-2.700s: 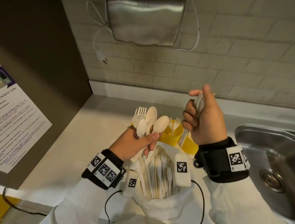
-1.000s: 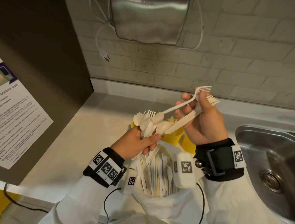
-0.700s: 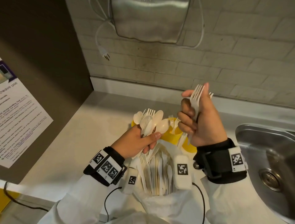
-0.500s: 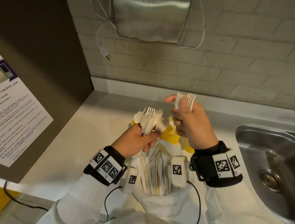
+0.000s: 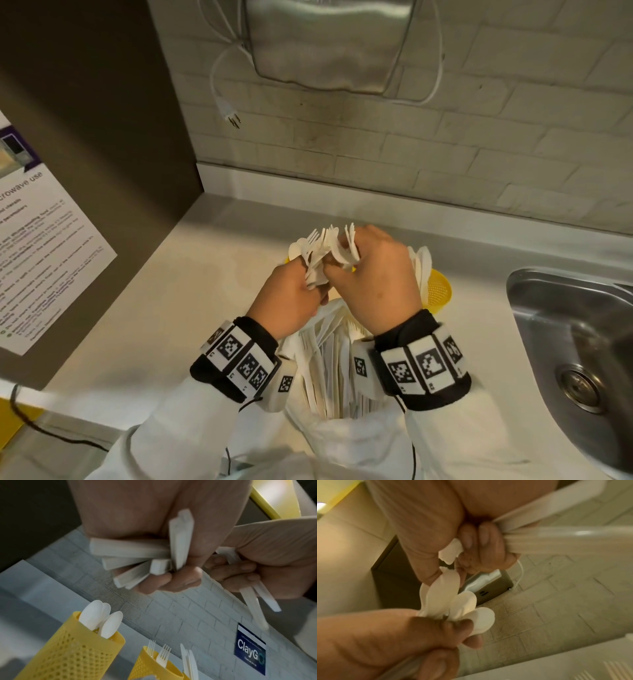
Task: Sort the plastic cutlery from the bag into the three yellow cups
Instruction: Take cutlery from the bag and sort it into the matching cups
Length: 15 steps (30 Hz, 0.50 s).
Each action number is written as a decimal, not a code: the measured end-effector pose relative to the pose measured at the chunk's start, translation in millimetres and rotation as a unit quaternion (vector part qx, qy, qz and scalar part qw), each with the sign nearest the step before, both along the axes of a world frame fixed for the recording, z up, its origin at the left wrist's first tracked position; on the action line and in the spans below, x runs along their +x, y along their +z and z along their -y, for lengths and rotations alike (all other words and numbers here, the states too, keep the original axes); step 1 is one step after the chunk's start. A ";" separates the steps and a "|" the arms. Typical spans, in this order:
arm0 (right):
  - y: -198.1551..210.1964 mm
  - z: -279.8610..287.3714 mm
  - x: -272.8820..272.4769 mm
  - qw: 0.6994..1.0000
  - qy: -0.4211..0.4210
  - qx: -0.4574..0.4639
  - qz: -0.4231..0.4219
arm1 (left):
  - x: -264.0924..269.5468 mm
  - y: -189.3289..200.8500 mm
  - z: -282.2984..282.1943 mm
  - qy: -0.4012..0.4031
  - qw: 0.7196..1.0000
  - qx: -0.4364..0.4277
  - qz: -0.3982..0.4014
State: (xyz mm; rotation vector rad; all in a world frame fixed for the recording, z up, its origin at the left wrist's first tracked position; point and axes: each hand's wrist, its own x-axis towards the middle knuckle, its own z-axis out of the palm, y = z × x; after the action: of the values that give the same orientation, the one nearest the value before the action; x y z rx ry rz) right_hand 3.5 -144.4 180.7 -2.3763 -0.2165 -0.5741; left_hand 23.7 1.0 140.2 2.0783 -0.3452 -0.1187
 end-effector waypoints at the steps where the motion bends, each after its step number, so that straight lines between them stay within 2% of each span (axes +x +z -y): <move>1: -2.1 -0.6 0.6 1.000 -0.001 -0.006 0.006 | -0.1 -0.8 0.8 0.006 1.000 0.007 0.001; 7: -8.3 3.3 1.7 1.000 0.002 0.001 0.027 | 3.3 -4.4 -0.4 0.041 0.999 0.034 -0.006; 12: -9.0 8.6 3.6 0.999 0.013 0.044 0.029 | 3.2 -6.7 -2.3 0.038 0.998 0.039 -0.010; 15: -9.0 9.5 4.3 0.999 0.036 0.017 0.011 | 4.4 -9.8 -2.8 0.033 0.999 0.034 -0.006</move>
State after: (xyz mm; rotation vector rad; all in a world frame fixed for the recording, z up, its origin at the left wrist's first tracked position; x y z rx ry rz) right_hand 7.8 -153.9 171.7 -2.3195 -0.2981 -0.5670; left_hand 28.2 3.9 130.4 2.1522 -0.2680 -0.1052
